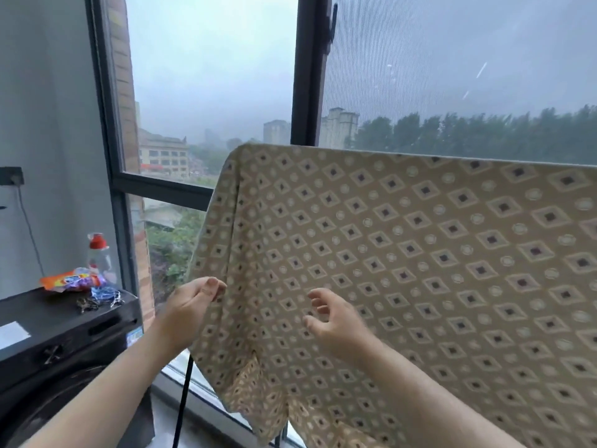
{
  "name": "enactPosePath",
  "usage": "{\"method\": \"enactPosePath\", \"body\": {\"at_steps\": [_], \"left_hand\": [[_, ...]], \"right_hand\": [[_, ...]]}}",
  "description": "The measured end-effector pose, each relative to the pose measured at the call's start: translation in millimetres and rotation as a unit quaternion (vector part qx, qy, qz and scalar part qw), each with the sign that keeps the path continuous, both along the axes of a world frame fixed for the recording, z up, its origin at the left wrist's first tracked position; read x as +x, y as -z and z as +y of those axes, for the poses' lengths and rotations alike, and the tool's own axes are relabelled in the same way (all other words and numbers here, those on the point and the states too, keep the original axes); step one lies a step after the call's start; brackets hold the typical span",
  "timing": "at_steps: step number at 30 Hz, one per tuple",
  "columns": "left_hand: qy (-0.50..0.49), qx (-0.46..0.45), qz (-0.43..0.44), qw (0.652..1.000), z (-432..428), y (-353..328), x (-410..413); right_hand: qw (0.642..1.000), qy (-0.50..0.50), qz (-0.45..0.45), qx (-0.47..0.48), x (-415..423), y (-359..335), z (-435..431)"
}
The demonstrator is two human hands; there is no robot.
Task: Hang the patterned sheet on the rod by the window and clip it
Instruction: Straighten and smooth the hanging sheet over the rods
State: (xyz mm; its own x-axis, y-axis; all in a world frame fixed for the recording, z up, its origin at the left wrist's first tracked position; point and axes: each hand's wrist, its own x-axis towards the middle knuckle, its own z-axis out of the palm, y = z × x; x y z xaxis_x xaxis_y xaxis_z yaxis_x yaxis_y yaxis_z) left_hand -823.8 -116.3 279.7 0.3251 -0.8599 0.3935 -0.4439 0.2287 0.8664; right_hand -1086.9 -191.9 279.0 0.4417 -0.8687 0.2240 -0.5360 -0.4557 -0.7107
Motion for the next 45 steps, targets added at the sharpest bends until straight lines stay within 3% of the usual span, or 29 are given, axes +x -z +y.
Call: {"method": "enactPosePath", "body": {"at_steps": [3,7,14,17,21,25,28,30,32,34,39,43,45], "left_hand": [[0.014,0.037,0.016,0.999,-51,43,12],[0.033,0.097,0.072,0.992,-120,123,16],[0.068,0.237,0.225,0.943,-227,299,17],[0.095,0.280,0.255,0.920,-270,371,28],[0.089,0.267,0.322,0.904,-304,437,39],[0.111,0.287,0.354,0.883,-325,473,50],[0.145,0.293,0.407,0.853,-348,487,58],[0.169,0.252,0.502,0.810,-366,501,66],[0.194,0.226,0.583,0.756,-382,516,74],[0.227,0.225,0.596,0.736,-395,530,78],[0.242,0.185,0.534,0.789,-416,560,75],[0.240,0.095,0.604,0.754,-429,562,85],[0.243,0.048,0.603,0.758,-431,567,90]], "right_hand": [[0.999,0.021,0.019,0.024,21,45,-39],[0.981,0.091,-0.062,0.158,47,127,-94],[0.899,0.194,-0.181,0.348,88,300,-157],[0.866,0.219,-0.248,0.376,116,364,-185],[0.761,0.266,-0.413,0.423,151,429,-209],[0.649,0.298,-0.515,0.474,175,485,-222],[0.570,0.278,-0.604,0.482,186,509,-233],[0.537,0.247,-0.667,0.454,188,523,-241],[0.533,0.213,-0.700,0.426,188,538,-250],[0.558,0.197,-0.705,0.391,188,550,-260],[0.640,0.209,-0.684,0.281,185,576,-275],[0.680,0.173,-0.670,0.243,178,586,-280],[0.687,0.166,-0.671,0.224,175,593,-285]]}}
